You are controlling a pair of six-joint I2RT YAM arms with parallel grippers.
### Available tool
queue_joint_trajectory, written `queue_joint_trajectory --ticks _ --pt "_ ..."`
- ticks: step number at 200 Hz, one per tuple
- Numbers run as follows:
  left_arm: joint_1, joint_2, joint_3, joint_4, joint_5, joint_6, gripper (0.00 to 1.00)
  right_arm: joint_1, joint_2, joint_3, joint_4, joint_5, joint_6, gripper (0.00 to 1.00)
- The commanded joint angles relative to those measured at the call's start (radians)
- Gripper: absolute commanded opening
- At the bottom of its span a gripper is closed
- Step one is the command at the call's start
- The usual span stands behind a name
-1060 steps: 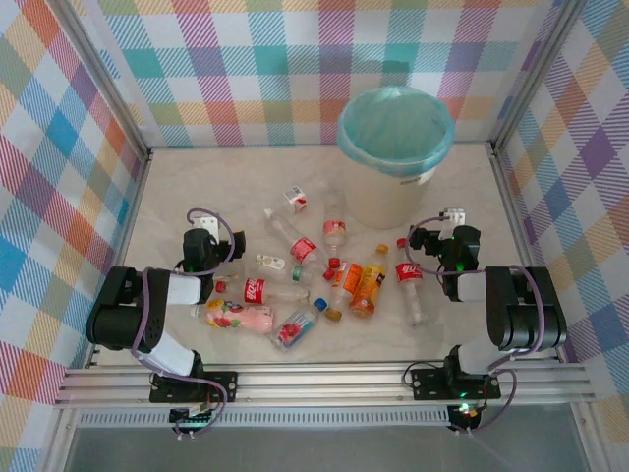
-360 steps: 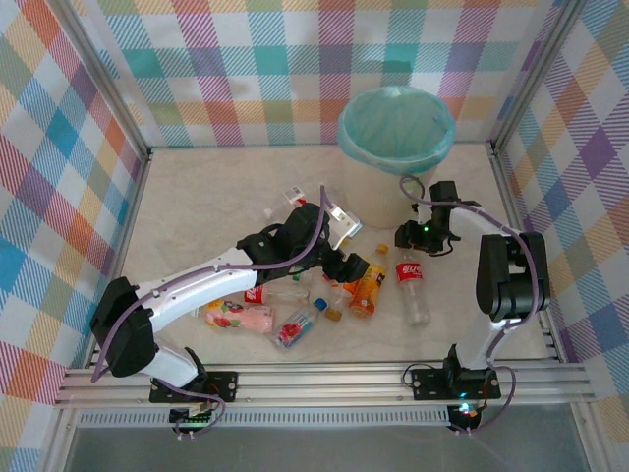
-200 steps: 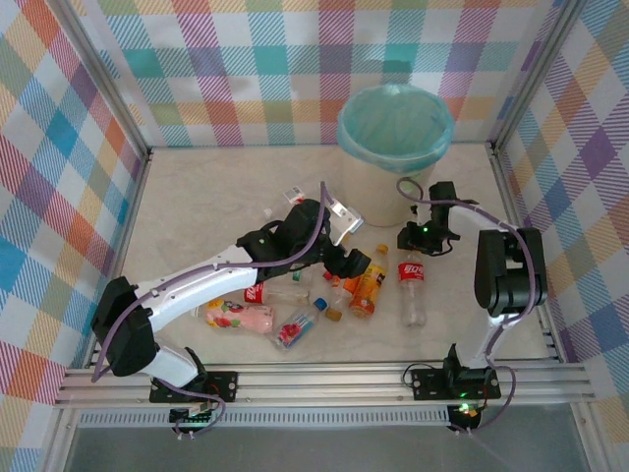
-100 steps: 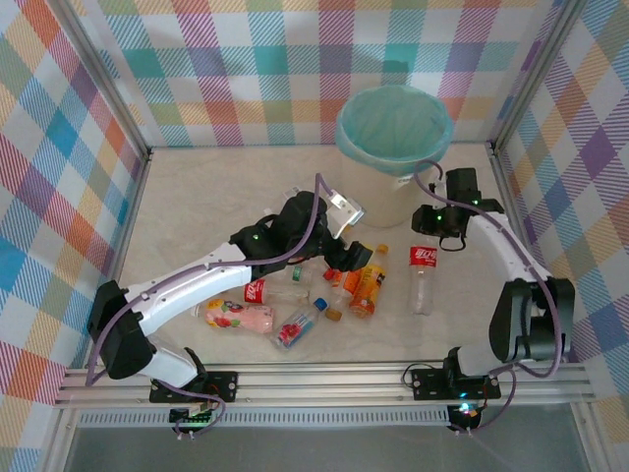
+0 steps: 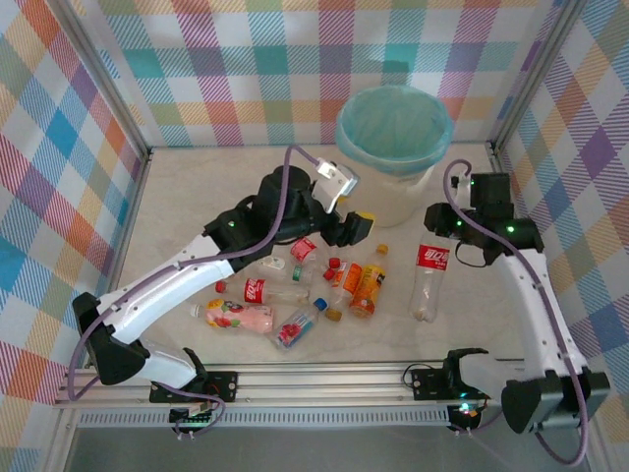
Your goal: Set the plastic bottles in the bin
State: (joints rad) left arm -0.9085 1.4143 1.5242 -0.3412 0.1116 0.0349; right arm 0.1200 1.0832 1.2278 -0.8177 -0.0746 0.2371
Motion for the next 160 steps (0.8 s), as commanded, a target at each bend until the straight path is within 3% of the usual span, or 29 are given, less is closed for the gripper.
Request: queue_joint_trajectory --ticks 1,25,49,86,160 --pt "0.020 -0.003 0.100 -0.070 -0.076 -0.012 0.76 0.066 -0.015 0.141 -0.038 0.027 0.031 0.15" --pt "0.076 0.036 0.187 -0.099 -0.089 -0.066 0.75 0.169 0.068 0.337 -0.030 0.076 0.006 0.14" --pt "0.149 0.085 0.261 -0.102 -0.033 -0.130 0.75 0.234 0.198 0.562 0.014 0.101 -0.059 0.13" --pt "0.254 0.202 0.413 -0.137 0.069 -0.207 0.73 0.253 0.423 0.890 0.139 0.137 -0.138 0.10" --pt "0.352 0.437 0.719 -0.190 0.170 -0.216 0.73 0.253 0.817 1.308 0.406 0.309 -0.309 0.10"
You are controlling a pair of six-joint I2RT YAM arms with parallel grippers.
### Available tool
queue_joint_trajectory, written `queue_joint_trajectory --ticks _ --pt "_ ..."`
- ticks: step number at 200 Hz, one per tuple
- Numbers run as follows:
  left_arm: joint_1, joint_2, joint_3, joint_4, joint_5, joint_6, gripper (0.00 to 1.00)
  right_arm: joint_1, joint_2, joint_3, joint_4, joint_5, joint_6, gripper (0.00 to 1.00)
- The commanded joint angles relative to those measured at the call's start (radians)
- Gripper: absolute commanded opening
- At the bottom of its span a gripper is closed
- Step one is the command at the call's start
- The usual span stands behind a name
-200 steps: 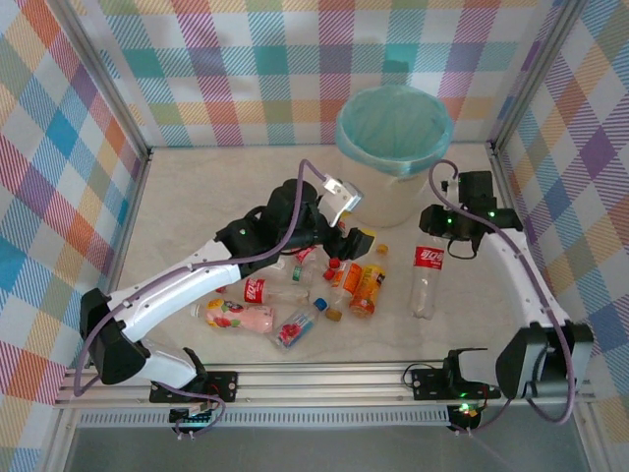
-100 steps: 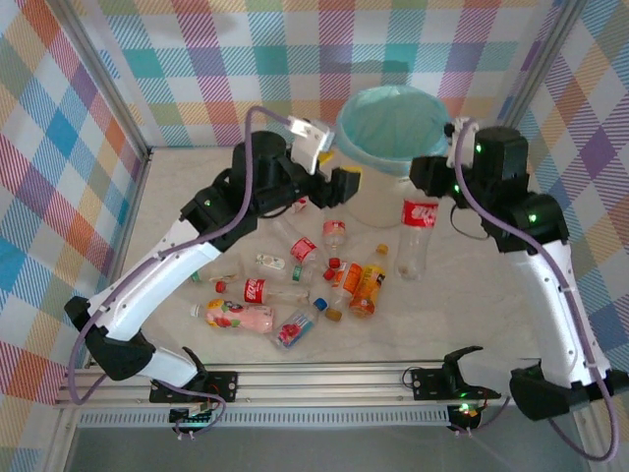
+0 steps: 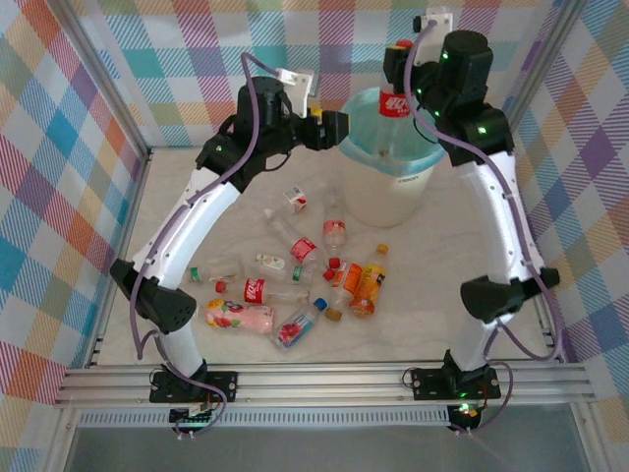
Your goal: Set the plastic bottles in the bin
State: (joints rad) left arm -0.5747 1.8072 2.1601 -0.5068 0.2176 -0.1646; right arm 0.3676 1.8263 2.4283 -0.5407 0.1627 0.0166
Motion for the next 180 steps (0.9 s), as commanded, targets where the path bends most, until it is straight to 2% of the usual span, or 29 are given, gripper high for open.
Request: queue_joint_trajectory --ticks 1,33,75,99,156,169,180 --pt "0.019 0.046 0.085 -0.024 0.064 -0.016 0.73 0.005 0.077 0.111 0.131 0.072 -0.089 0.10" --pt "0.027 0.092 0.101 -0.015 0.077 -0.017 0.73 0.005 0.172 0.134 0.205 0.060 -0.142 0.11" --pt "0.041 0.121 0.098 -0.016 0.077 -0.023 0.73 0.006 0.274 0.101 0.184 0.024 -0.122 0.12" --pt "0.050 0.124 0.086 -0.027 0.067 -0.022 0.73 0.005 0.271 -0.014 0.222 0.019 -0.071 0.14" --pt "0.056 0.091 -0.020 0.003 0.058 -0.032 0.73 0.004 0.191 -0.393 0.426 0.020 -0.080 0.17" --pt "0.057 0.085 -0.034 0.007 0.057 -0.035 0.73 0.003 0.183 -0.442 0.448 0.023 -0.082 0.22" --pt "0.057 0.080 -0.046 0.011 0.055 -0.039 0.73 0.002 0.180 -0.460 0.448 0.024 -0.079 0.36"
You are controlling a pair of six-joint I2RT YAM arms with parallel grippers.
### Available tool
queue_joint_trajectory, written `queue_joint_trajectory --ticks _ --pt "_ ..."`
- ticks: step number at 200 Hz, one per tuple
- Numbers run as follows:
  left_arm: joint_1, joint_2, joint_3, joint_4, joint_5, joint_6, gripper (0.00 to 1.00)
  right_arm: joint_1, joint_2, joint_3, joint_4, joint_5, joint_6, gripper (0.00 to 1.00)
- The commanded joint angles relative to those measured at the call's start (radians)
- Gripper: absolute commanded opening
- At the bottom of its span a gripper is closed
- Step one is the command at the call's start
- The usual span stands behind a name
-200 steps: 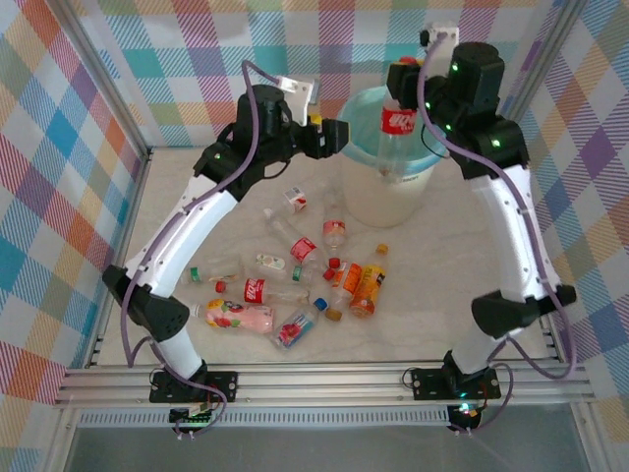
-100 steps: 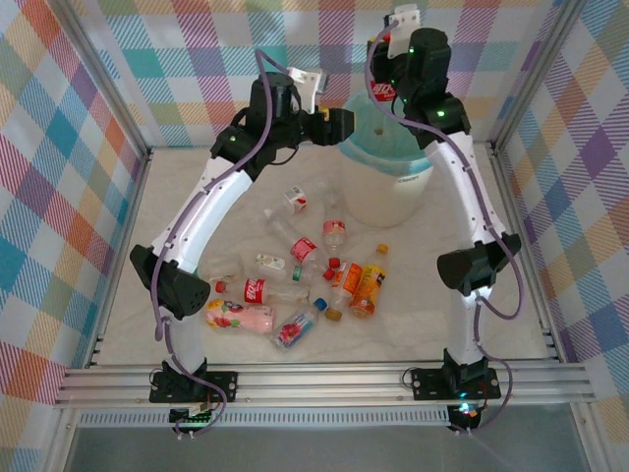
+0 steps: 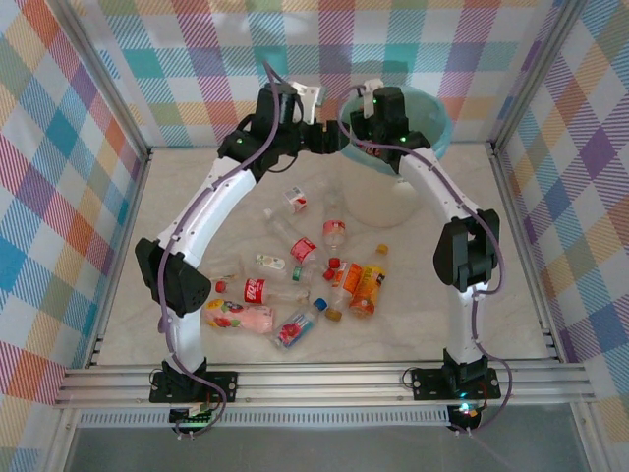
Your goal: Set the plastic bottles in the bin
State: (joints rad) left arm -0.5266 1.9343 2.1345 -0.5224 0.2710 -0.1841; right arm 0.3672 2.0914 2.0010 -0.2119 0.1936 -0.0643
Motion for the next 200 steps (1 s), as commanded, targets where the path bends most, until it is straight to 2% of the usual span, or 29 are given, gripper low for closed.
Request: queue_joint_trajectory --ticks 1,13,23,63,102,140,200 --pt "0.008 -0.047 -0.022 0.028 0.001 -0.020 0.74 0.003 -0.085 -0.033 0.119 -0.006 0.003 0.37" --pt "0.009 -0.052 -0.029 0.028 -0.001 -0.023 0.74 0.003 -0.090 -0.033 0.104 -0.006 0.013 0.49" --pt "0.008 -0.055 -0.031 0.024 -0.005 -0.023 0.74 0.003 -0.095 -0.023 0.094 -0.014 0.020 0.54" --pt "0.008 -0.093 -0.025 -0.009 -0.029 -0.001 0.75 0.003 -0.119 0.125 -0.056 -0.049 0.051 0.56" --pt "0.009 -0.170 -0.045 -0.128 -0.051 0.059 0.75 0.004 -0.199 0.191 -0.204 -0.140 0.120 0.56" --pt "0.009 -0.342 -0.238 -0.204 -0.107 0.068 0.75 0.040 -0.310 0.154 -0.359 -0.226 0.196 0.54" --pt "0.010 -0.637 -0.666 -0.329 -0.220 -0.013 0.75 0.213 -0.475 -0.125 -0.450 -0.300 0.200 0.54"
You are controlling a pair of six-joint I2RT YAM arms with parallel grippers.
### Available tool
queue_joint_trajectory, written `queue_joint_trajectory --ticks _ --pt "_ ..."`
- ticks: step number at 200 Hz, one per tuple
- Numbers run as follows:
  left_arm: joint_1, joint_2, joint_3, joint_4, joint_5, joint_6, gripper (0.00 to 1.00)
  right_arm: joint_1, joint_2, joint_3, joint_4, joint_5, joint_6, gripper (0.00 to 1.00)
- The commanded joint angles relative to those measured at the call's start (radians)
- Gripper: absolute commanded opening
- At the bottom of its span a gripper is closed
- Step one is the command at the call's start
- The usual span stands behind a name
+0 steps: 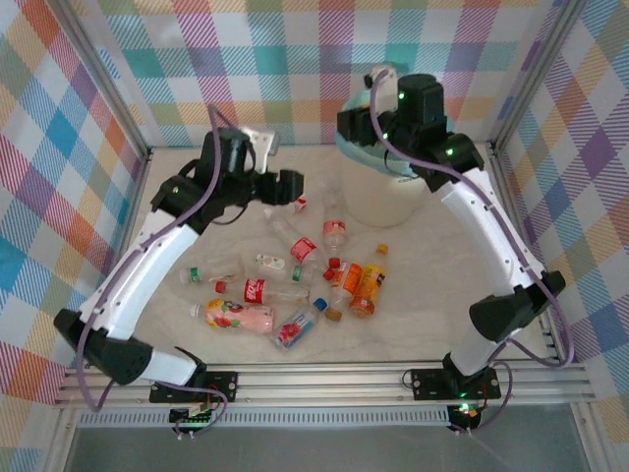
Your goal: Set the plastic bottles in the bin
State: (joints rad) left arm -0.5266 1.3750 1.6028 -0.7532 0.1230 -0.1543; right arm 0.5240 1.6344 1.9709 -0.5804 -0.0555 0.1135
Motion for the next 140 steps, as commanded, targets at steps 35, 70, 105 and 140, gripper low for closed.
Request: queue_joint_trajectory --ticks 35,70,105,140 --pt "0.013 -0.228 -0.370 -0.077 -0.153 -0.146 0.75 0.141 0.028 -0.166 -0.116 -0.087 0.020 0.58" --pt "0.041 -0.314 -0.537 -0.010 -0.161 -0.256 0.75 0.190 0.174 -0.117 -0.144 -0.098 0.015 0.62" --pt "0.104 -0.340 -0.654 0.076 -0.126 -0.329 0.76 0.216 0.372 0.013 -0.190 -0.103 -0.004 0.66" --pt "0.192 -0.346 -0.694 0.101 -0.094 -0.339 0.76 0.228 0.592 0.198 -0.292 -0.112 -0.009 0.71"
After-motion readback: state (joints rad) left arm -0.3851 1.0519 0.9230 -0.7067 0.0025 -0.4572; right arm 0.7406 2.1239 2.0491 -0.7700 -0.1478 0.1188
